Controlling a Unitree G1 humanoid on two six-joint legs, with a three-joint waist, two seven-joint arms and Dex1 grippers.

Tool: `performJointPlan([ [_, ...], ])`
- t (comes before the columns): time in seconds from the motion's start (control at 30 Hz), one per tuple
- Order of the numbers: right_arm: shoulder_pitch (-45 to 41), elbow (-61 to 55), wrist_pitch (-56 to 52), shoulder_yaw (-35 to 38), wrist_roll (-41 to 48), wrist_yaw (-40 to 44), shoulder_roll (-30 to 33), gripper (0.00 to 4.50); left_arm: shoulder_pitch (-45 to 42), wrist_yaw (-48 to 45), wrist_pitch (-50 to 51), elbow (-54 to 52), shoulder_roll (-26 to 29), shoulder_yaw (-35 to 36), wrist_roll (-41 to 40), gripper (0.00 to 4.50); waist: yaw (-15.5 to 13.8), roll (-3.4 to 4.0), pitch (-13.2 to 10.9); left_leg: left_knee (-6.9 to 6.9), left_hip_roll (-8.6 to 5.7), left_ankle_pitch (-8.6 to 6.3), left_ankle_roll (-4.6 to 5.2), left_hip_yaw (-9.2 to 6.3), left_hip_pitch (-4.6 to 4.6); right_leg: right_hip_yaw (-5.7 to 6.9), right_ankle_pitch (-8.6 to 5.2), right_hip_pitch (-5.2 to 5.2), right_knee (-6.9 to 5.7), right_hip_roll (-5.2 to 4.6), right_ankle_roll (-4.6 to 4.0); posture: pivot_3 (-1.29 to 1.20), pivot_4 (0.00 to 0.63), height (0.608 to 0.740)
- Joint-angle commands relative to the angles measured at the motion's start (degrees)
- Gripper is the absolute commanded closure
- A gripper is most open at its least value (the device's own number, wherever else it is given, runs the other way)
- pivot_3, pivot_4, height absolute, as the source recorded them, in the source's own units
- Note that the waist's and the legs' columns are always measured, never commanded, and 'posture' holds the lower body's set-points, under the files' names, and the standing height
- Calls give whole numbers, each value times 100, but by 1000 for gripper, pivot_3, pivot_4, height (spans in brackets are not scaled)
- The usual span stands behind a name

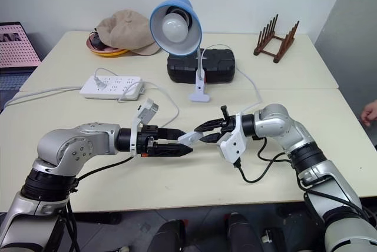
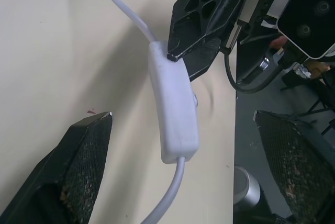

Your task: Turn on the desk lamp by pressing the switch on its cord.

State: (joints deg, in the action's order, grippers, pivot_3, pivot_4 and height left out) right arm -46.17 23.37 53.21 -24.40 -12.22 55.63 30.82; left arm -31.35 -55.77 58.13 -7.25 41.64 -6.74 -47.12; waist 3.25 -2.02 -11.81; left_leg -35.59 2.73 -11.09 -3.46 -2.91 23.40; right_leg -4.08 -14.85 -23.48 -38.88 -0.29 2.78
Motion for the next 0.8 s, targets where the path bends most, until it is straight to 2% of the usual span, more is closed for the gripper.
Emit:
performJointPlan([
  [0.03, -111, -145, 93, 19, 44, -111, 10, 3450, -20, -80, -26, -57, -43, 202, -6, 494, 0, 0, 0, 0, 0, 0, 0, 0, 0, 0, 0, 0, 0, 0, 0, 0, 150, 740],
  [0.57, -99, -142, 188, -43, 1, -190, 44, 3450, 45, -35, -47, -148, -82, 211, 81, 3958, 1, 0, 0, -2, 0, 0, 0, 0, 0, 0, 0, 1, -1, 0, 0, 0, 150, 740],
  [0.8, -161, -82, 208, -28, -28, -230, 30, 3450, 47, -47, -11, -128, -109, 236, 117, 4022, 0, 0, 0, -3, 0, 0, 0, -1, 0, 1, 0, 2, -1, 0, 0, 0, 150, 740],
])
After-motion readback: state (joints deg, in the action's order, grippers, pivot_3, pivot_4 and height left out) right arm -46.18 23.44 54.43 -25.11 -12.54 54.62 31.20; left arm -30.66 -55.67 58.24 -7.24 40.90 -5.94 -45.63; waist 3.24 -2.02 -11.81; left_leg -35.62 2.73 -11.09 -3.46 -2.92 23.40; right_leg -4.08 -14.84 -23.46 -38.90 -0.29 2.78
